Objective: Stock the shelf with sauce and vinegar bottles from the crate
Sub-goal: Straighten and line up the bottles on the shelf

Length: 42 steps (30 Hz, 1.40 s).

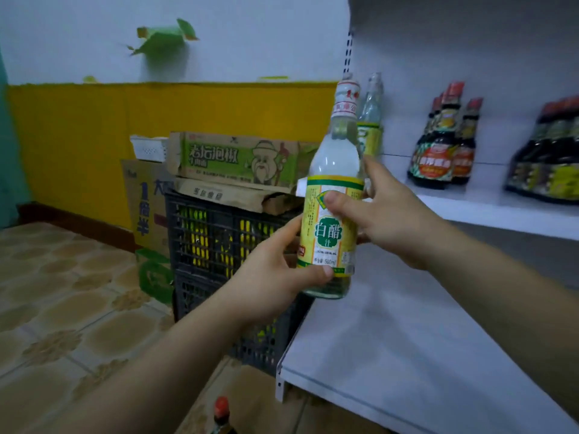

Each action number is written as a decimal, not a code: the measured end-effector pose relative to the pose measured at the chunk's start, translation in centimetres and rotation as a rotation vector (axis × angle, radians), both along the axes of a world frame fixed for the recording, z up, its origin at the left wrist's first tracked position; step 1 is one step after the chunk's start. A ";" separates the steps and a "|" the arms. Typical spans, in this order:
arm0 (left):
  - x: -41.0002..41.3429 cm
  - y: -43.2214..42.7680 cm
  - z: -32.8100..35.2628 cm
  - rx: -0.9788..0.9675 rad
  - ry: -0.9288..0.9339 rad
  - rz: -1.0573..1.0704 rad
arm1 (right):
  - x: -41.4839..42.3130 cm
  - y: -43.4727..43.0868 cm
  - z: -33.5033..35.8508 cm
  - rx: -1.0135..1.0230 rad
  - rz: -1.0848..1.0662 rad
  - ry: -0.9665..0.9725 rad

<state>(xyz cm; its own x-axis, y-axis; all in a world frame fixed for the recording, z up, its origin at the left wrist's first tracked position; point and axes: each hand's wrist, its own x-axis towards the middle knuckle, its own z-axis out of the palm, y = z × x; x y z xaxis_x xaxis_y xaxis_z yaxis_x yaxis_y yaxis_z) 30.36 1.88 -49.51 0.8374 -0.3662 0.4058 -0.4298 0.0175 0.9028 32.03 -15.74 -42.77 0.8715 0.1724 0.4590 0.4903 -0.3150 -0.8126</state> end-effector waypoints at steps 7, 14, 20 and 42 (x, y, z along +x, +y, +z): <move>2.3 -7.1 4.5 0.028 -0.071 -0.079 | -0.5 -6.8 4.4 -0.014 -0.124 0.027; 5.8 -9.5 7.7 0.090 -0.141 -0.043 | 1.9 -8.2 7.6 0.031 -0.216 -0.030; 13.0 -8.0 8.8 0.519 -0.204 0.137 | 7.2 -7.9 8.7 0.095 -0.297 -0.078; 23.0 -5.8 3.1 0.840 -0.550 0.575 | 24.2 -4.0 8.7 -0.074 -0.478 -0.007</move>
<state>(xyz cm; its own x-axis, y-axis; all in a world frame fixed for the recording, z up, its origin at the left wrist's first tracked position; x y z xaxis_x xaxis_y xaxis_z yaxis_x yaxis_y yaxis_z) 53.32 -3.96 -46.41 0.7539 -0.3153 0.5763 -0.5177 -0.8253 0.2257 56.22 -19.75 -34.08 0.8582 -0.2140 0.4666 0.2820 -0.5630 -0.7768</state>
